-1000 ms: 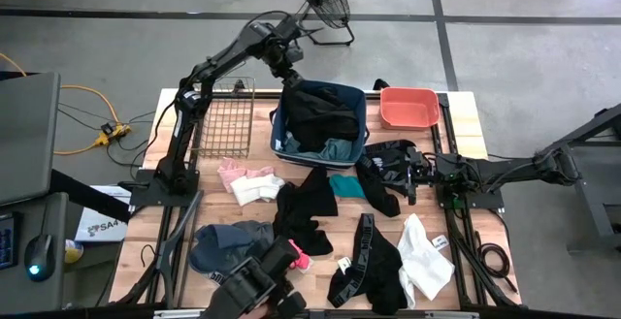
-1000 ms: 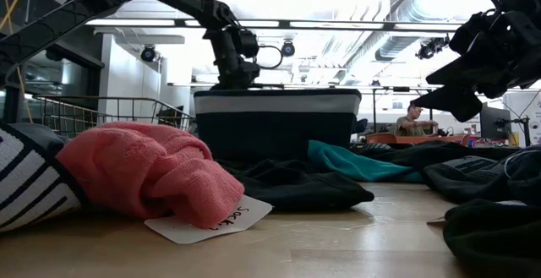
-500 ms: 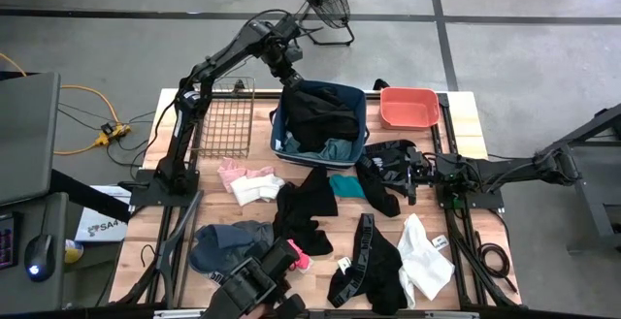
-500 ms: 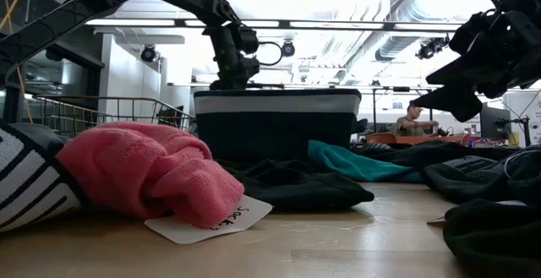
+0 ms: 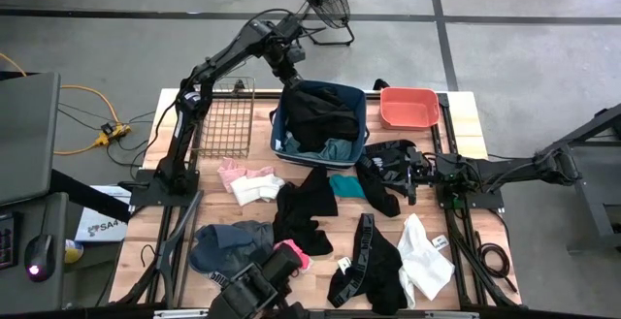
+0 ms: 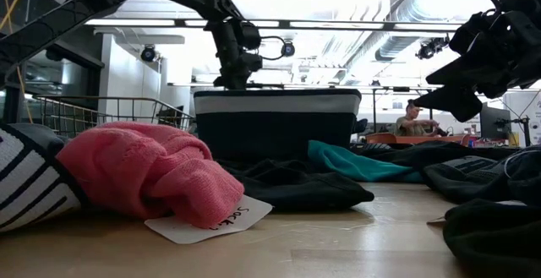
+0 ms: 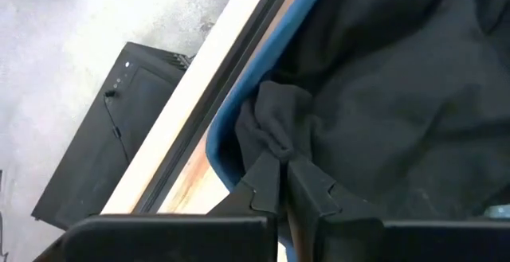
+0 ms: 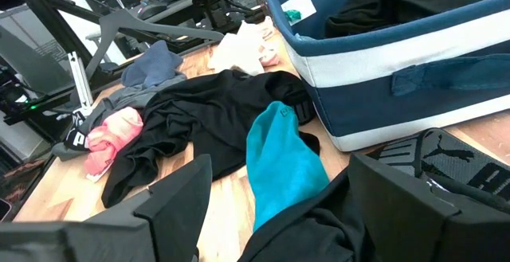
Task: Pick & Place Cloths
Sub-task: Put black shirt into the blue laundry organizer
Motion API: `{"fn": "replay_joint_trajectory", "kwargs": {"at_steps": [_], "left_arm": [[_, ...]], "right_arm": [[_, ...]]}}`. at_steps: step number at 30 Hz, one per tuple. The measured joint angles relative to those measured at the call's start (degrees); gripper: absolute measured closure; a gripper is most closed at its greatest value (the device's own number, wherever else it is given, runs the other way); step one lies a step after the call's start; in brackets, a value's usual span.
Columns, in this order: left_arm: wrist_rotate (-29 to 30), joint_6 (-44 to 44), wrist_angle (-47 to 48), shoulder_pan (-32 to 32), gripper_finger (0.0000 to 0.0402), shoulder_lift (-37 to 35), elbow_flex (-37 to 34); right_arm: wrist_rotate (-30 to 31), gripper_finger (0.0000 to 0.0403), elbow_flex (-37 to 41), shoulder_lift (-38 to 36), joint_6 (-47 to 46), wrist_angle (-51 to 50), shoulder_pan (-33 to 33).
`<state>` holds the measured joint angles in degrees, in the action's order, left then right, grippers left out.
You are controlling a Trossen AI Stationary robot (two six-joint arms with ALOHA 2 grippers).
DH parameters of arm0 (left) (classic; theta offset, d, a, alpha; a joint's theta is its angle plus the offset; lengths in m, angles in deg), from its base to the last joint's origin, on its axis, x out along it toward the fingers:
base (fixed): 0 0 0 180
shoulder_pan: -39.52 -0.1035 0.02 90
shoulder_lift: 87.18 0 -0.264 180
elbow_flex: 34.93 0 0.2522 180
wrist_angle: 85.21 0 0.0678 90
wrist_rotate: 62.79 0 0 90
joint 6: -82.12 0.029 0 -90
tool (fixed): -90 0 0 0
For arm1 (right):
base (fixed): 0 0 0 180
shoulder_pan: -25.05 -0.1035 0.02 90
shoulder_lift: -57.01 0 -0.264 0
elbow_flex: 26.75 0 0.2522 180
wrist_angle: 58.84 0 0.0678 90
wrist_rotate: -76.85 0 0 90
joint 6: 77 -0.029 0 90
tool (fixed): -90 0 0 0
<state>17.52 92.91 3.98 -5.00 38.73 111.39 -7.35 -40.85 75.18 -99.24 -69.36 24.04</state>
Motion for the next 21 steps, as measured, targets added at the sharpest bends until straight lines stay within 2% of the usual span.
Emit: {"fn": "replay_joint_trajectory", "kwargs": {"at_steps": [2,8,14,21], "left_arm": [[-0.66,-0.02,0.23,0.58,0.0397,0.00,0.51],[-10.14,2.59,3.17,4.59,0.0399,-0.12,-0.06],[-7.25,2.69,-0.23,11.42,0.0400,-0.20,-2.37],[-3.26,1.77,-8.43,16.30,0.0400,-0.17,-9.33]], "right_arm": [[0.00,0.0116,0.00,0.00,0.00,-0.02,0.00],[0.00,0.0116,0.01,0.00,0.00,0.00,0.01],[0.00,0.0116,0.00,-0.02,0.00,0.00,0.01],[0.00,0.0116,0.00,-0.02,0.00,0.00,0.00]]}}
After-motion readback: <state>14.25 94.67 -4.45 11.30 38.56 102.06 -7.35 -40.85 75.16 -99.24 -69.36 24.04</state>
